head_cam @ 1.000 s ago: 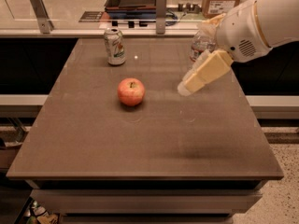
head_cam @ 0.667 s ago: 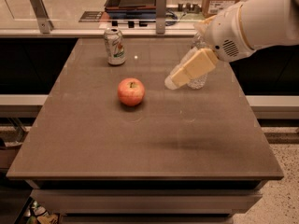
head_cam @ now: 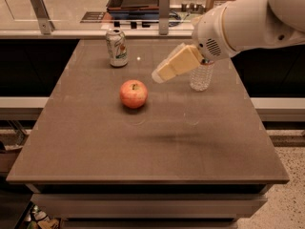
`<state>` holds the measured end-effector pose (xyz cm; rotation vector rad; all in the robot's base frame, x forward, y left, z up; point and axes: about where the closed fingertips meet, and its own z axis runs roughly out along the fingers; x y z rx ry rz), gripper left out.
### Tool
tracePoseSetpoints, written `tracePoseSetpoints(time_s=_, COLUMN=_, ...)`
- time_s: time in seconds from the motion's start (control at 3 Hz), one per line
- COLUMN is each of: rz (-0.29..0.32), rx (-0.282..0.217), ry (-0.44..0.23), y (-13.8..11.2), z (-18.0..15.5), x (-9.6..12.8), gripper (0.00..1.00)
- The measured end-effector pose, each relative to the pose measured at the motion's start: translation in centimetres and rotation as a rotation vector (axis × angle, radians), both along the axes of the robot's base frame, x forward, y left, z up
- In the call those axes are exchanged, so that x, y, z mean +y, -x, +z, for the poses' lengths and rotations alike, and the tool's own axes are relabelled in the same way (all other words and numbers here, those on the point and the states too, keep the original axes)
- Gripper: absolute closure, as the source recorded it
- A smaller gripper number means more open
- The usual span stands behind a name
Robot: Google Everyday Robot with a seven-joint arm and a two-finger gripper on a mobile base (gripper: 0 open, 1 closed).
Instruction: Pick 7up can
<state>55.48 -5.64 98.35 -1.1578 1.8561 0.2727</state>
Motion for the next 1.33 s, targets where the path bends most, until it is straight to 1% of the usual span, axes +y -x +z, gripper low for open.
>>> tracePoseSetpoints(time_s=0.33, rz=-0.007, rx=-0.014, ry=-0.035, y=-2.1, z=-0.3, x=1.5, gripper=0.0)
tracePoseSetpoints(time_s=0.67, rz=0.012, rx=-0.027, ry=-0.098, y=-5.1, z=-0.6, x=4.2, gripper=0.0)
tracePoseSetpoints(time_s=1.0, rz=0.058, rx=-0.029, ry=-0.173, y=-7.4, z=-1.3, x=7.5, gripper=0.0)
tracePoseSetpoints(time_s=1.33, rz=0.075, rx=-0.041, ry=-0.22, y=-9.4, z=-2.2, x=10.6, gripper=0.0)
